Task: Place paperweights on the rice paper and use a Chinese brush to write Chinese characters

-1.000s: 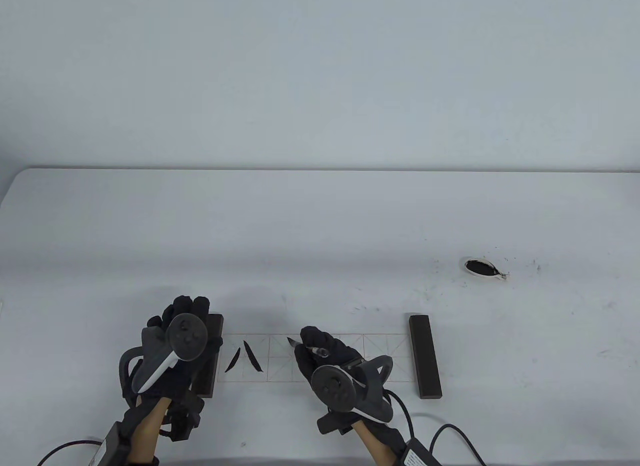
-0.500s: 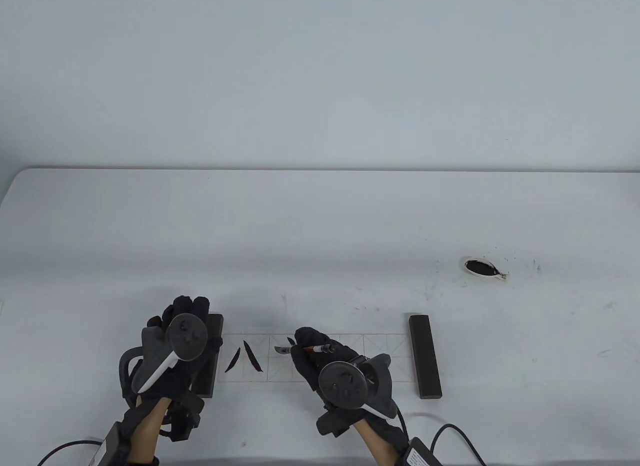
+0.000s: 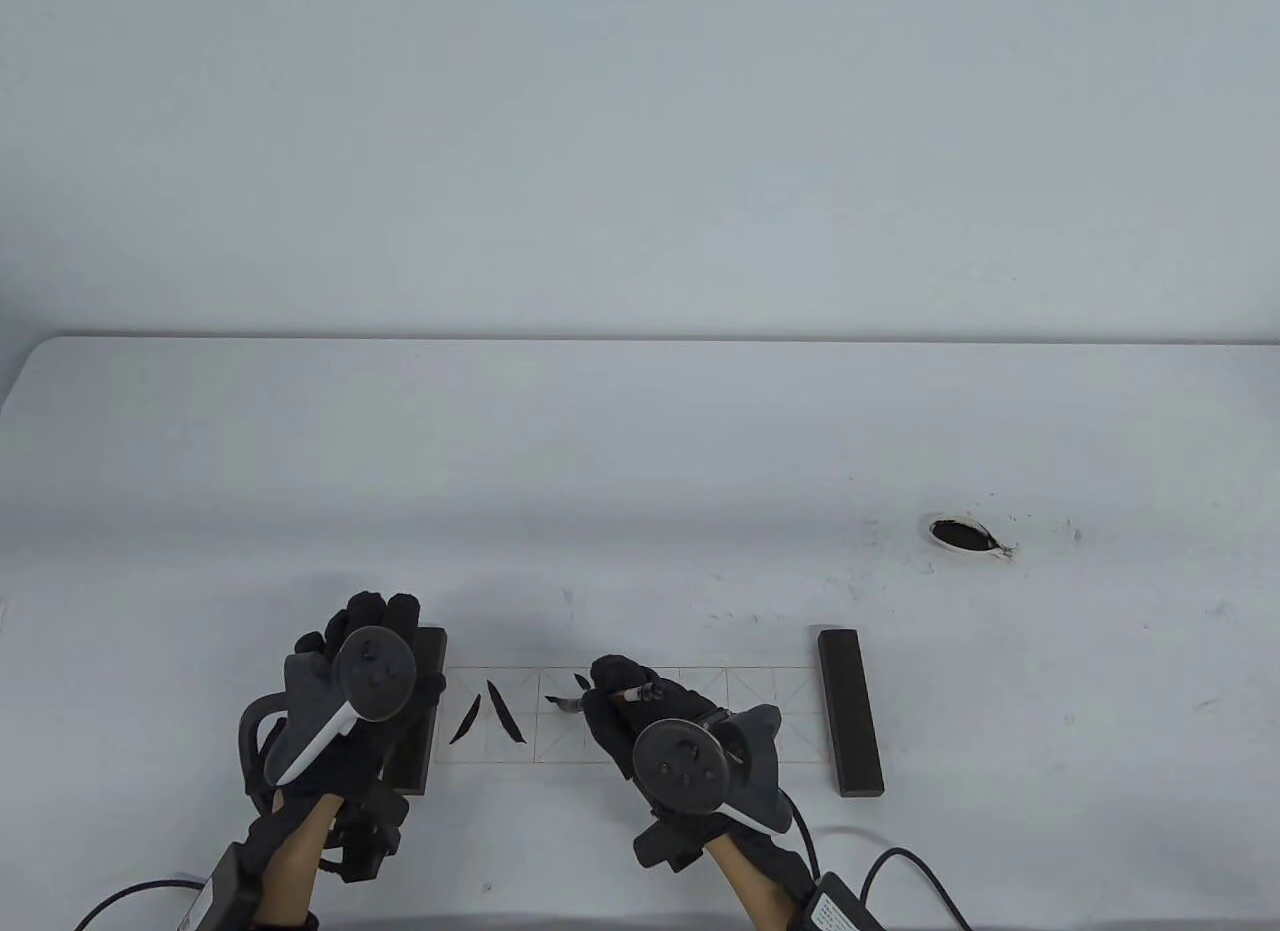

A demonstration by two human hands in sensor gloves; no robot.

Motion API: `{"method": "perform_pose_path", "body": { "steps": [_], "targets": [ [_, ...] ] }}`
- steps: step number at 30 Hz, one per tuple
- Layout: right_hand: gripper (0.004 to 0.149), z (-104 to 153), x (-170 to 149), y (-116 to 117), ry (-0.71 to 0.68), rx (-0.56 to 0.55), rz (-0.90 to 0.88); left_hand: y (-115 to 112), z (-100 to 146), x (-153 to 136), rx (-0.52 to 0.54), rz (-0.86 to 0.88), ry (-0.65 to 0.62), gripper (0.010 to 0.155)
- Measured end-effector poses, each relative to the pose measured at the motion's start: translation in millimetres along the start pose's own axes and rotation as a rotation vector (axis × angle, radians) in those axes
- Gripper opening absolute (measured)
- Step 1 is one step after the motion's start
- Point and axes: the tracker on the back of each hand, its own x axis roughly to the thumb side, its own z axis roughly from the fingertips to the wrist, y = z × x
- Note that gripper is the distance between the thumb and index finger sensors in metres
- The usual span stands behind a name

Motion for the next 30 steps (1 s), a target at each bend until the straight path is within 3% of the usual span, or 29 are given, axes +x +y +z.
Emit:
{"method": "perform_pose_path", "body": {
  "steps": [10,15,19,30],
  "targets": [
    [0.041,4.4,-3.6,-13.6,0.080,-0.065,0.180,-0.6,0.0,0.7,-0.004,0.000,0.002,0.083],
    [0.042,9.1,0.8,-16.9,0.048,-0.131,0.117,-0.7,-0.2,0.6,-0.005,0.000,0.003,0.083],
    [0.043,9.3,5.8,-13.0,0.021,-0.100,0.037,-0.7,-0.1,0.3,-0.006,-0.003,0.004,0.083],
    [0.043,9.0,8.3,-5.4,-0.001,-0.054,0.061,-0.8,-0.3,0.9,-0.007,-0.002,0.002,0.083]
  ]
}}
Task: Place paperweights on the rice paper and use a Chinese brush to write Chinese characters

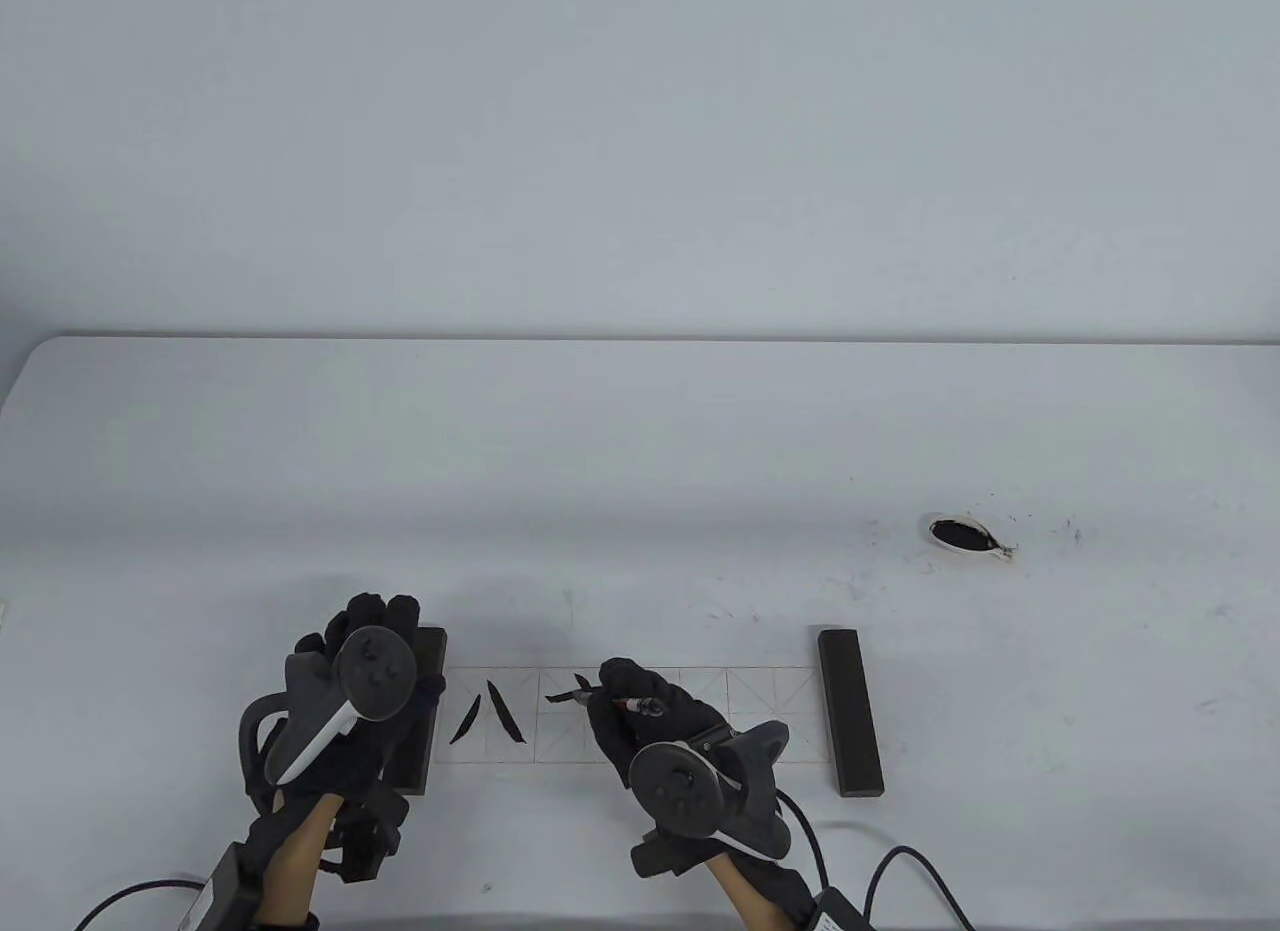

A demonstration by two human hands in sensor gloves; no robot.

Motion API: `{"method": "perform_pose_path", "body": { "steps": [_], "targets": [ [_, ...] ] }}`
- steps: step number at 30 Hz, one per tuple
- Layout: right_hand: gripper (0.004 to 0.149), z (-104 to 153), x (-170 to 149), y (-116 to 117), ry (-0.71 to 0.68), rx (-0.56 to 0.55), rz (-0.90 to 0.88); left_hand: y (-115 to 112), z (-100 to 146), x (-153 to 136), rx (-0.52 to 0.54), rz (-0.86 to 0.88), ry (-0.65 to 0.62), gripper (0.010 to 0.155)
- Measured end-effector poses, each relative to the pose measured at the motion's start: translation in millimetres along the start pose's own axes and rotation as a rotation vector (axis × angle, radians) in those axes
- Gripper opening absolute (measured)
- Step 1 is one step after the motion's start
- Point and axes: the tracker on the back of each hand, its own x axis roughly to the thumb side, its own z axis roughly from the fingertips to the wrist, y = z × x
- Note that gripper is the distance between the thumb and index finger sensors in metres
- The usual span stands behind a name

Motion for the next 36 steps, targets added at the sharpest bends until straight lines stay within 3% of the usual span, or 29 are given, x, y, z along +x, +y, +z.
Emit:
{"method": "perform_pose_path", "body": {
  "steps": [12,16,19,23,36],
  "targets": [
    [0.042,0.1,7.7,-2.9,-0.033,0.065,-0.028,-0.7,-0.4,0.1,-0.007,0.001,0.003,0.083],
    [0.042,-0.2,10.4,-5.9,-0.039,0.106,-0.117,-0.9,-0.5,0.1,-0.009,-0.001,0.003,0.083],
    [0.042,-0.7,6.0,-10.6,-0.004,0.067,-0.188,-0.8,-0.7,-0.2,-0.009,0.002,0.004,0.083],
    [0.043,-1.8,-1.9,-12.8,0.023,0.034,-0.134,-1.0,-0.9,-0.1,-0.008,0.000,0.003,0.083],
    [0.043,-2.8,-6.1,-5.9,0.045,0.075,-0.046,-1.5,-1.2,-0.2,-0.007,-0.001,0.001,0.083]
  ]
}}
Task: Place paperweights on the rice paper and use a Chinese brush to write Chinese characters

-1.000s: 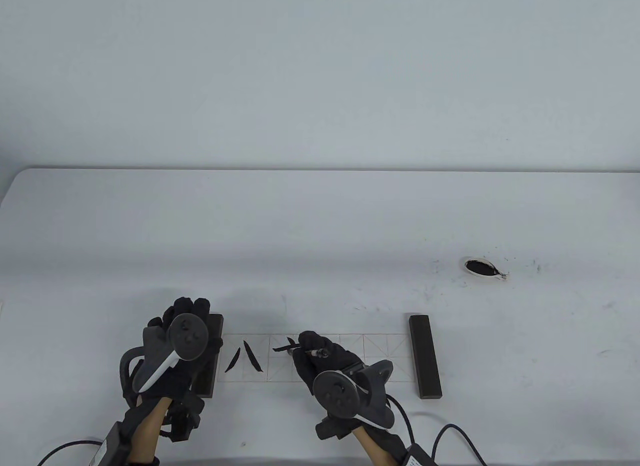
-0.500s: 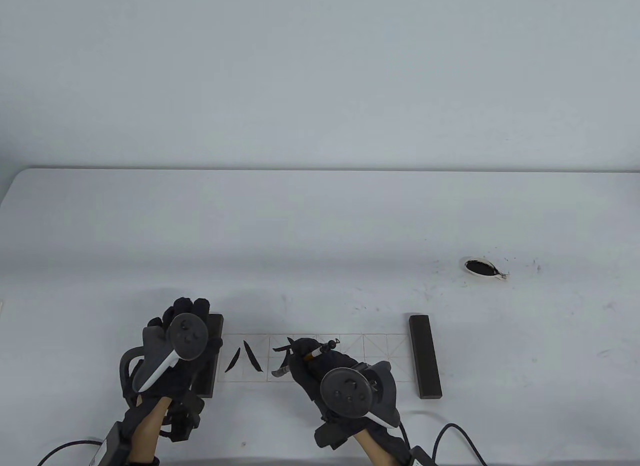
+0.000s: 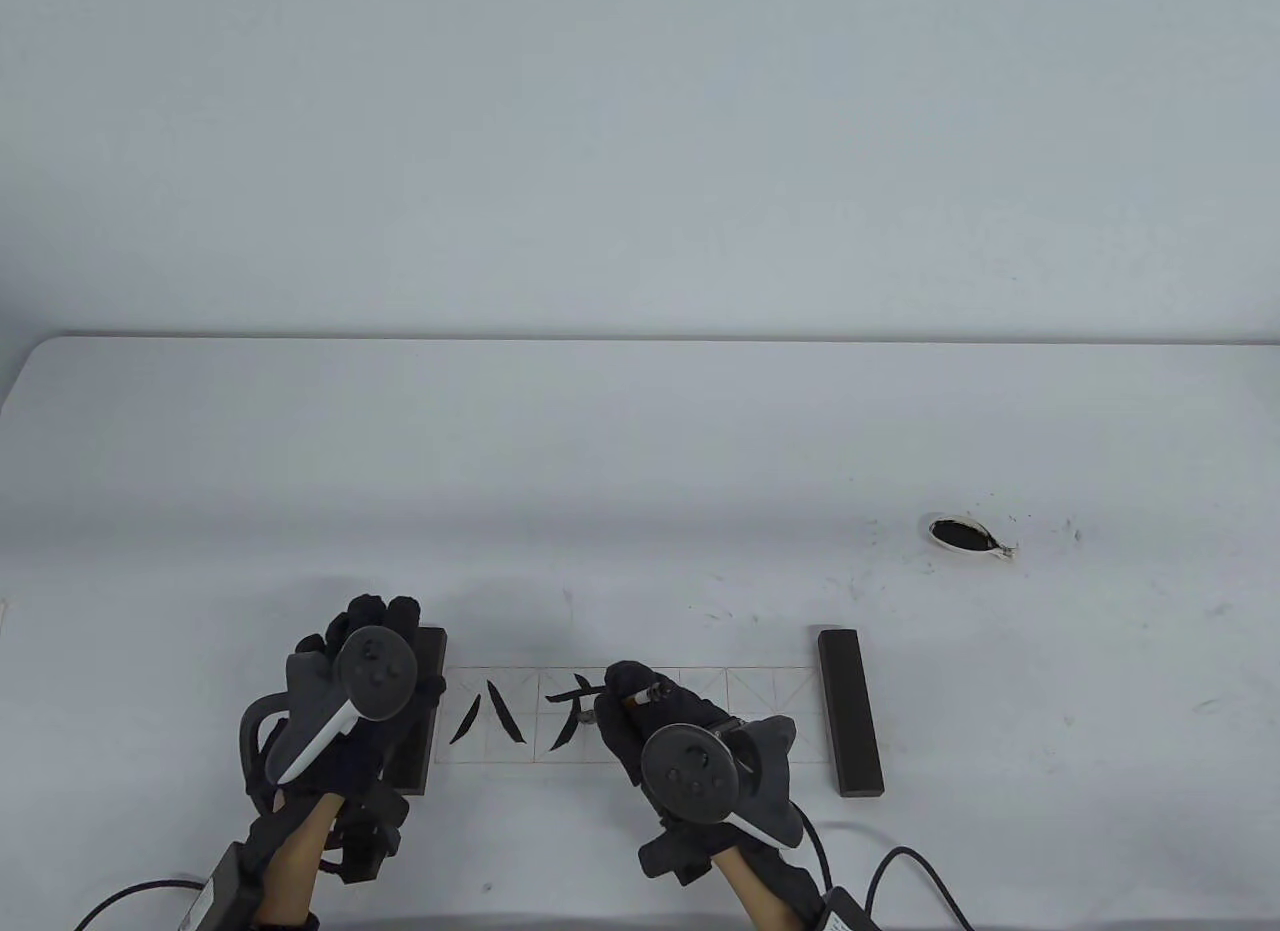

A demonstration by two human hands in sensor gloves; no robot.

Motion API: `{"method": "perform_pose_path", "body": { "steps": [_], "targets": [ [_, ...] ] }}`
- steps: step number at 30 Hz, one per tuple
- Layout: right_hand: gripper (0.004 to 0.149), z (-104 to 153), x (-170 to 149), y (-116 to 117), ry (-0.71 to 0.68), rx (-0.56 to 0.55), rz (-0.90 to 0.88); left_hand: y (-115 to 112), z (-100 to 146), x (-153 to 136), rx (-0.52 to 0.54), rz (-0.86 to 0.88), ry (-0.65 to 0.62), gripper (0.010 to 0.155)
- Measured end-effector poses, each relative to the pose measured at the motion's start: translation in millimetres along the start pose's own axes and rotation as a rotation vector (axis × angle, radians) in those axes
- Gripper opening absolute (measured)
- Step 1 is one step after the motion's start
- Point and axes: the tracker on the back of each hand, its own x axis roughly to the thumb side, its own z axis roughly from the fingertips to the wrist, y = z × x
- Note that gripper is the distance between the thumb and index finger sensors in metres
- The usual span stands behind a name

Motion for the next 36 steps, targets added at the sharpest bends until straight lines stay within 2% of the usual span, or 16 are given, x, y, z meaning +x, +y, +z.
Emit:
{"method": "perform_pose_path", "body": {
  "steps": [10,28,33,36],
  "targets": [
    [0.042,2.0,4.7,-4.1,0.007,-0.015,0.102,0.2,0.5,-0.3,-0.001,0.000,0.002,0.083],
    [0.042,3.4,18.1,-7.7,-0.034,0.108,0.019,0.2,0.3,-0.2,-0.005,0.000,0.002,0.083],
    [0.043,3.8,16.9,-6.1,-0.053,0.085,-0.031,0.0,0.1,0.0,-0.006,-0.002,0.001,0.083],
    [0.044,4.6,17.0,-9.9,-0.090,-0.015,-0.144,0.0,0.1,0.0,-0.004,-0.002,-0.001,0.083]
  ]
}}
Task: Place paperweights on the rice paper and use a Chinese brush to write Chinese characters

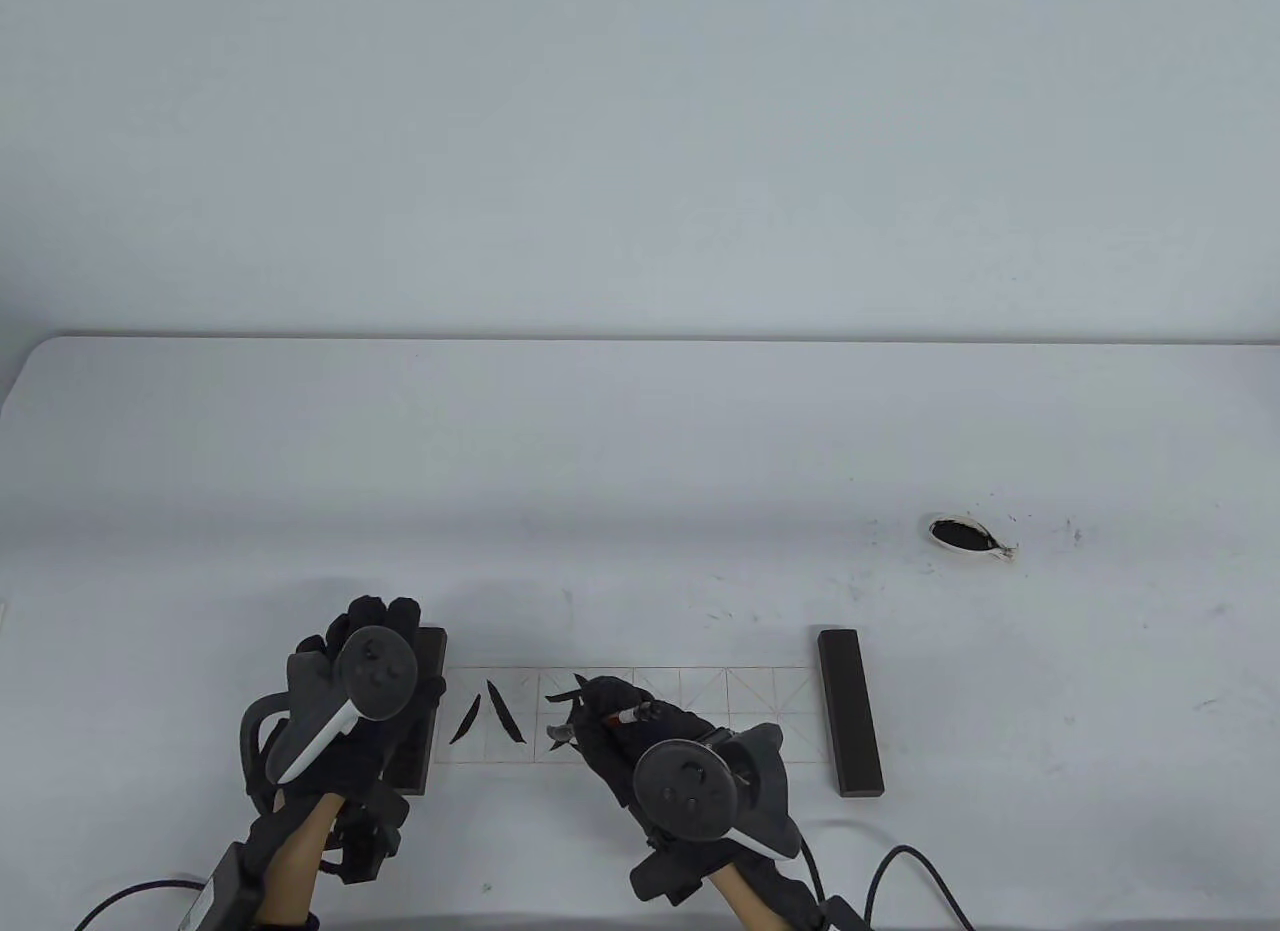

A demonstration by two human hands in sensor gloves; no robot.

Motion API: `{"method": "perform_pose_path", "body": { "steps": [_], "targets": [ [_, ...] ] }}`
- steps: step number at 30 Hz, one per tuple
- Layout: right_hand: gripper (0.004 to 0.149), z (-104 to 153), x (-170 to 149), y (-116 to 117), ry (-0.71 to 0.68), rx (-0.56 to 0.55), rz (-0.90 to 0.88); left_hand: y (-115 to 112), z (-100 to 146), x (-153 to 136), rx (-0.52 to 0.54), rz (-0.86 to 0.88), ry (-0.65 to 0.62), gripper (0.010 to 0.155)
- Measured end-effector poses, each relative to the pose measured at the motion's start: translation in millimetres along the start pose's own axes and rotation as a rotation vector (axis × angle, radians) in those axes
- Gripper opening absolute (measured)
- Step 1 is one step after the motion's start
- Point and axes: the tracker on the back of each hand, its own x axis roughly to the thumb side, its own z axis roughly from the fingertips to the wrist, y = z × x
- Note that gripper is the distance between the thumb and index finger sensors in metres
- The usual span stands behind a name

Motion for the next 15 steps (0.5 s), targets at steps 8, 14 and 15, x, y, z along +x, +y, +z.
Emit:
{"method": "perform_pose_path", "body": {
  "steps": [8,14,15],
  "targets": [
    [0.044,1.3,-2.7,-27.8,-0.022,-0.106,-0.034,-0.5,-0.2,-0.1,0.000,-0.002,0.005,0.083],
    [0.044,2.3,-30.3,-53.2,0.021,-0.085,0.070,-0.4,0.1,0.4,0.003,-0.009,0.002,0.083],
    [0.044,3.1,-35.5,-55.2,0.028,-0.081,0.086,-0.4,-0.1,0.5,0.005,-0.009,0.002,0.083]
  ]
}}
